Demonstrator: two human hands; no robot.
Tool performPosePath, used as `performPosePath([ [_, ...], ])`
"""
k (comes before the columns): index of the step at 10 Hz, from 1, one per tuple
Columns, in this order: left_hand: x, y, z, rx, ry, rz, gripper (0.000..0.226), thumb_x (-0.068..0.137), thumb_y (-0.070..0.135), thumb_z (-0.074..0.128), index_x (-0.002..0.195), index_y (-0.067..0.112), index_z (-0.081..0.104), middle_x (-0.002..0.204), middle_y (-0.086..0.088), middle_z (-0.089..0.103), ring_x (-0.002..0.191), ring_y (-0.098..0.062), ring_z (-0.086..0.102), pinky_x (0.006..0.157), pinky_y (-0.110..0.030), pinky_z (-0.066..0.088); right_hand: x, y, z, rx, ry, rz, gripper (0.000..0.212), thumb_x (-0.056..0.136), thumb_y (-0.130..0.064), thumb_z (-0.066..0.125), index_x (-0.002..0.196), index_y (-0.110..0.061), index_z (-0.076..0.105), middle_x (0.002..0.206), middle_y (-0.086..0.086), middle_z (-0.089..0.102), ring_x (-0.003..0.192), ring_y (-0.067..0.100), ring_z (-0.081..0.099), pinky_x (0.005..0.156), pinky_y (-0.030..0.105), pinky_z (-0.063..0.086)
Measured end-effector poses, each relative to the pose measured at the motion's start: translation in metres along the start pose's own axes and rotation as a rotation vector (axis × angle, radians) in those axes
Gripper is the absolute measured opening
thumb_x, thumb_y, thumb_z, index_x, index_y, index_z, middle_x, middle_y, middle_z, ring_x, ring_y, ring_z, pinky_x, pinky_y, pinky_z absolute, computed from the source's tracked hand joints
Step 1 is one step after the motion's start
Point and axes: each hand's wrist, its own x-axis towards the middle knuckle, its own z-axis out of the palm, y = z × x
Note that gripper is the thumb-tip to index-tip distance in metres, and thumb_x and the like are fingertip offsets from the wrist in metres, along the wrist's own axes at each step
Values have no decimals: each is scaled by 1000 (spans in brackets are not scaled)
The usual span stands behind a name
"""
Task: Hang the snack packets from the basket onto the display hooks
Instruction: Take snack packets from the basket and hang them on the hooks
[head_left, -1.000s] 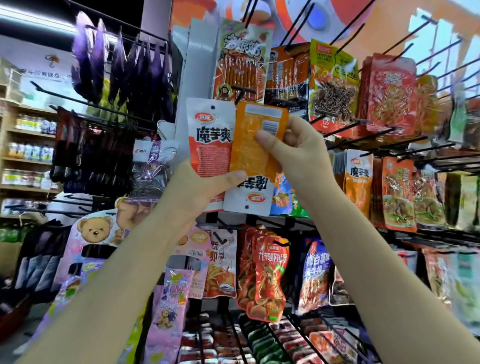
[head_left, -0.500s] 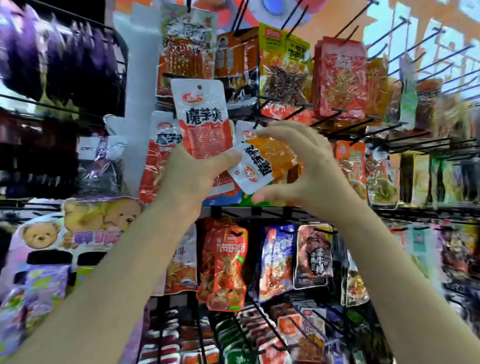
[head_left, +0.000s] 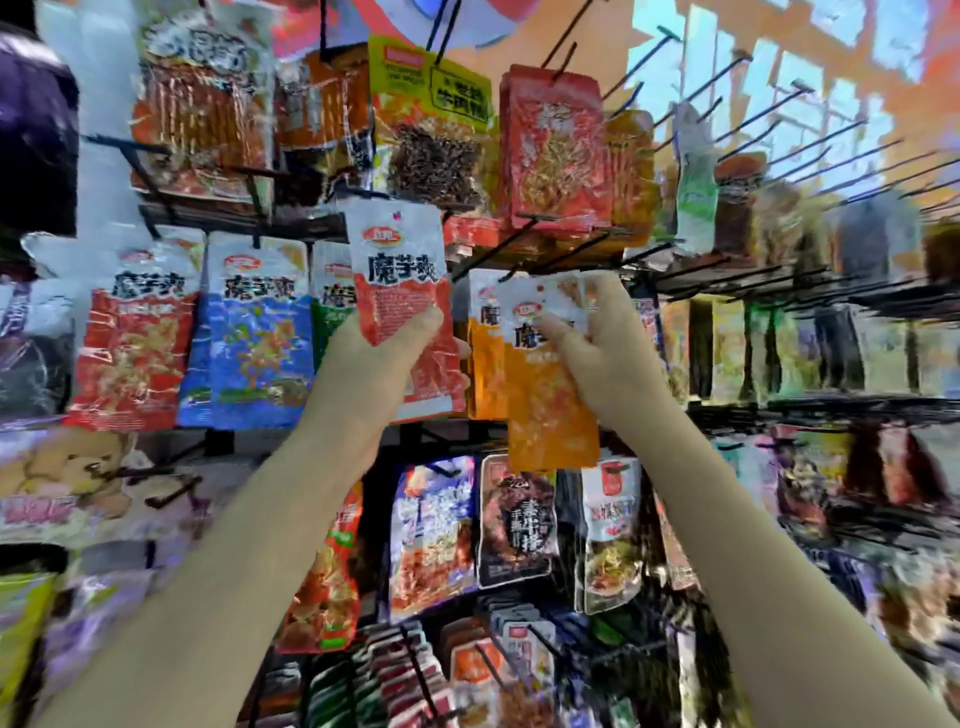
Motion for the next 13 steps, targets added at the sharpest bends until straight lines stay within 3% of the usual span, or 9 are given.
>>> performPosePath([
  [1,2,-10,14,21,1,0,71,69,60,75,118,10,65,108,-15,75,98,-35,73,91,-56,57,13,19,-6,139,84,44,44,93,-21,72,127,-24,44,87,3,69,59,17,62,49,29,46],
  [2,6,-14,21,26,-5,16,28,93,34,70,109,11,68,96,-16,77,86,-32,75,83,-46,60,23,26,-3,201,67,47,38,92,-21,73,121,-32,51,91,5,70,58,18,58,48,30,43],
  [3,5,-14,28,54,4,16,11,102,18,57,101,14,67,88,-17,77,77,-30,75,72,-41,59,38,33,7,265,33,56,21,93,-25,72,112,-28,63,111,0,69,91,15,68,66,28,51],
  [4,8,-14,31,77,33,10,15,103,20,54,105,13,66,92,-18,77,82,-33,75,78,-48,62,48,37,17,306,18,56,25,94,-28,71,118,-23,67,124,-1,67,118,30,63,90,43,56],
  [6,10,-18,24,133,88,42,6,95,18,67,101,21,69,94,0,78,91,-23,75,91,-51,58,51,45,25,413,32,73,23,97,-19,68,120,-22,66,116,11,69,79,6,60,47,12,44],
  [8,9,-24,26,173,79,45,4,93,19,71,97,19,71,95,-3,79,91,-25,76,89,-52,59,54,46,28,346,52,48,30,96,-29,69,125,-27,68,105,-14,67,100,15,58,81,29,50],
  [9,10,-26,27,175,85,47,3,89,19,74,91,18,72,95,-3,79,90,-25,76,88,-51,59,56,44,26,278,70,24,33,95,-27,69,128,-22,68,106,-22,61,105,-5,51,87,9,42],
  [11,11,-26,25,161,94,76,6,87,19,75,92,17,73,95,-3,79,89,-24,76,82,-44,61,56,39,26,244,79,27,34,95,-27,69,129,-19,69,127,-7,68,114,-2,53,82,-6,35],
  [13,8,-24,25,132,80,82,13,86,20,74,98,13,72,94,-2,79,88,-21,76,75,-36,61,60,27,17,271,53,104,32,95,-26,70,126,-18,71,127,-2,68,123,12,57,94,24,47],
])
